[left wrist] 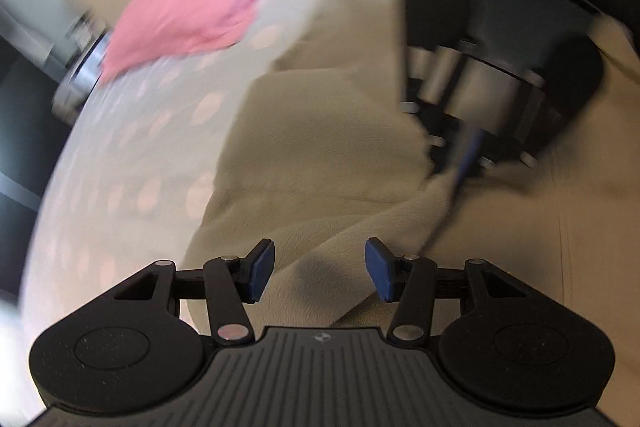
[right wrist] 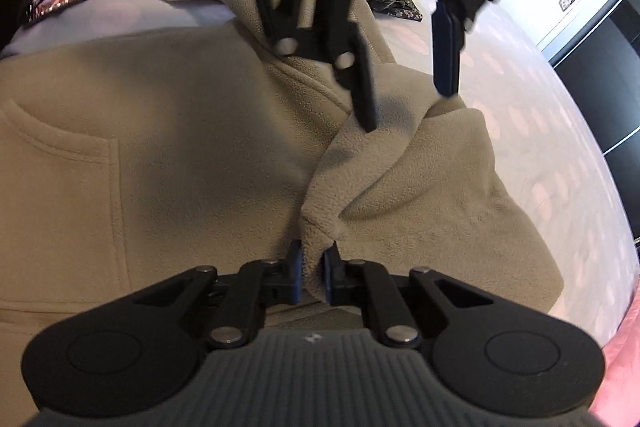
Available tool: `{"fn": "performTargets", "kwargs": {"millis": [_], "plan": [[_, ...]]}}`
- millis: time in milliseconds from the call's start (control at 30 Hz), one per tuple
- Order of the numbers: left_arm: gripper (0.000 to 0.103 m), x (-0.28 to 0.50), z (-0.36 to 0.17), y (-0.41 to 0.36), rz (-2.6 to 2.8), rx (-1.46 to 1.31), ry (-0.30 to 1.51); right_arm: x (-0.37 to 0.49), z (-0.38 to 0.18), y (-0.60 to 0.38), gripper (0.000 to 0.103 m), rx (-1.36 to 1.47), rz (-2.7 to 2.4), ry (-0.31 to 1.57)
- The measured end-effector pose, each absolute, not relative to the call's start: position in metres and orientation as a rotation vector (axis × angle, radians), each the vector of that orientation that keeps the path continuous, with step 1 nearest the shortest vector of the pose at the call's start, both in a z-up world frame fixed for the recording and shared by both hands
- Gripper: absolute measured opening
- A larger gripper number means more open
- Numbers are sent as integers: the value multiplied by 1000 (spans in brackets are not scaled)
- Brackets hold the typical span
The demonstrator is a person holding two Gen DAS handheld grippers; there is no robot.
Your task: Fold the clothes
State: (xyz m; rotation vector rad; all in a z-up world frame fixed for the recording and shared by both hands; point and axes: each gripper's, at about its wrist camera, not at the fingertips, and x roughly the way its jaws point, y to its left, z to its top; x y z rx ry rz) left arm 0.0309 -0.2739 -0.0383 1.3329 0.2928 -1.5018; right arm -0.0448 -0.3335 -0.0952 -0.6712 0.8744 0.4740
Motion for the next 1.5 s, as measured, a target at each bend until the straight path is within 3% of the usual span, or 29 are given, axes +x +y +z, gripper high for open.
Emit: {"fn": "performTargets", "kwargs": {"millis": [267, 300, 400, 567, 600, 633, 667, 800, 900, 1000, 1167, 1200, 1500], "plan": [[46, 10, -83, -283, -1509, 1690, 101, -48, -88, -345, 10, -665, 489, 813], [35, 11, -87, -283, -1499, 1705, 88, -53, -82, -347, 10, -657, 483, 809], [22, 8, -90, -279, -1476, 1695, 86, -61, -75, -355, 9, -628, 453, 791], [13, 13, -80, -270, -1367, 1568, 125, -68, -65, -367, 10, -556, 334, 720], [11, 18, -76, -269, -1334, 1516, 155, -71, -60, -371, 15, -532, 303, 695], [10, 24, -69, -270, -1297, 1446, 197, -73, -56, -374, 32, -508, 272, 671], [9, 31, -61, -272, -1256, 1376, 232, -76, -51, -377, 40, -483, 242, 646], [7, 63, -27, -279, -1089, 1106, 335, -84, -32, -397, 42, -352, 150, 565], [7, 83, -6, -285, -1008, 939, 412, -69, -44, -404, 39, -265, 151, 623], [6, 91, 6, -287, -1002, 839, 461, -48, -65, -407, 25, -196, 145, 699], [6, 90, 25, -284, -988, 736, 443, -13, -99, -412, 11, -85, 128, 821], [6, 89, 29, -284, -985, 716, 438, -7, -105, -416, 3, -104, 81, 813], [5, 42, 5, -277, -1037, 741, 271, 40, -99, -503, 0, 0, -184, 733]]}}
